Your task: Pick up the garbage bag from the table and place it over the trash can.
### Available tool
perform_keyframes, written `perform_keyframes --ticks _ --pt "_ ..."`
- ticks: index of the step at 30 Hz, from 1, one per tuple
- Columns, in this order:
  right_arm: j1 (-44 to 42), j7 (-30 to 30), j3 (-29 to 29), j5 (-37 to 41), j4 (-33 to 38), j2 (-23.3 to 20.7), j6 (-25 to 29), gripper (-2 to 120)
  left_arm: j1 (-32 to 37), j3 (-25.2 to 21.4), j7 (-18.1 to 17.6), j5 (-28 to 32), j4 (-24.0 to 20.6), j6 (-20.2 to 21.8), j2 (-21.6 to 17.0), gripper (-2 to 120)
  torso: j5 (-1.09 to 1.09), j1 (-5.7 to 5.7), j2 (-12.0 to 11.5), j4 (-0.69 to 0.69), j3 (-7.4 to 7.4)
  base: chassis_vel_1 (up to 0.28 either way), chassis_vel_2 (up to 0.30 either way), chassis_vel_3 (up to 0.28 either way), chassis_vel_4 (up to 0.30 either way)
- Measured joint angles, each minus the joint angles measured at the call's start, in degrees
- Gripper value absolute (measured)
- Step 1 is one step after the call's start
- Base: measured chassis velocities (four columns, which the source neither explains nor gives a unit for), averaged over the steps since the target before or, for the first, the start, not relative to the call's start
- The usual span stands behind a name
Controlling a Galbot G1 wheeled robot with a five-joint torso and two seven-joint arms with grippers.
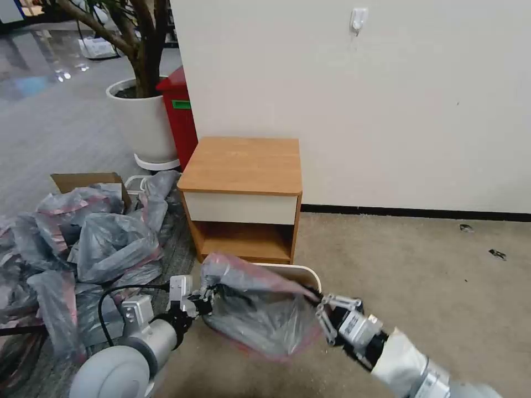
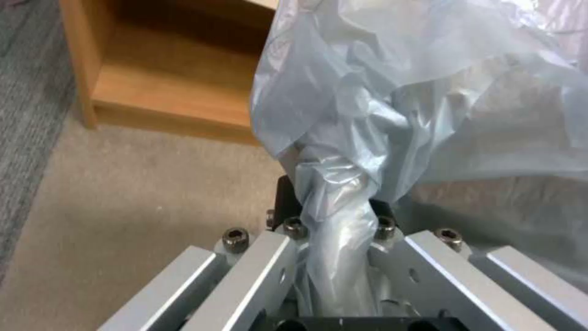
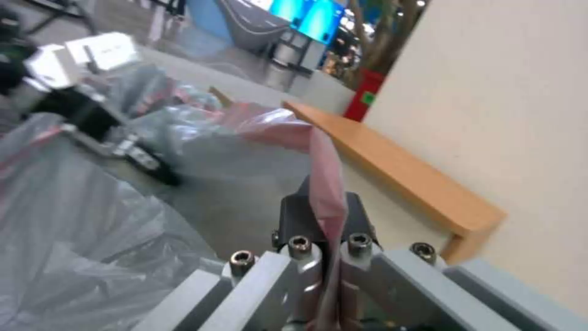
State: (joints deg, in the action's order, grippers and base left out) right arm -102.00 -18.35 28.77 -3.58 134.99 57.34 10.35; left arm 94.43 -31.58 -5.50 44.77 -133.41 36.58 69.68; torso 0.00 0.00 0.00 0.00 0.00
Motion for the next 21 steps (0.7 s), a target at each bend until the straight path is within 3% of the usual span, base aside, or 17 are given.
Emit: perform_keyframes --ticks 16,21 --pt "1.57 3.64 2.5 2.8 -2.56 -1.65 -3.54 0 1.2 0.3 2.01 -1.02 -1.72 -2.01 0.0 3 0.0 0.0 0.0 0.0 0.0 0.0 0.0 0.0 0.0" --pt "1.29 5.44 2.88 4.46 -2.6 -2.2 -6.81 0 1.22 0.32 2.78 -1.04 -1.78 -2.96 0.01 3 0.0 0.0 0.0 0.0 0.0 0.0 0.0 0.0 0.0"
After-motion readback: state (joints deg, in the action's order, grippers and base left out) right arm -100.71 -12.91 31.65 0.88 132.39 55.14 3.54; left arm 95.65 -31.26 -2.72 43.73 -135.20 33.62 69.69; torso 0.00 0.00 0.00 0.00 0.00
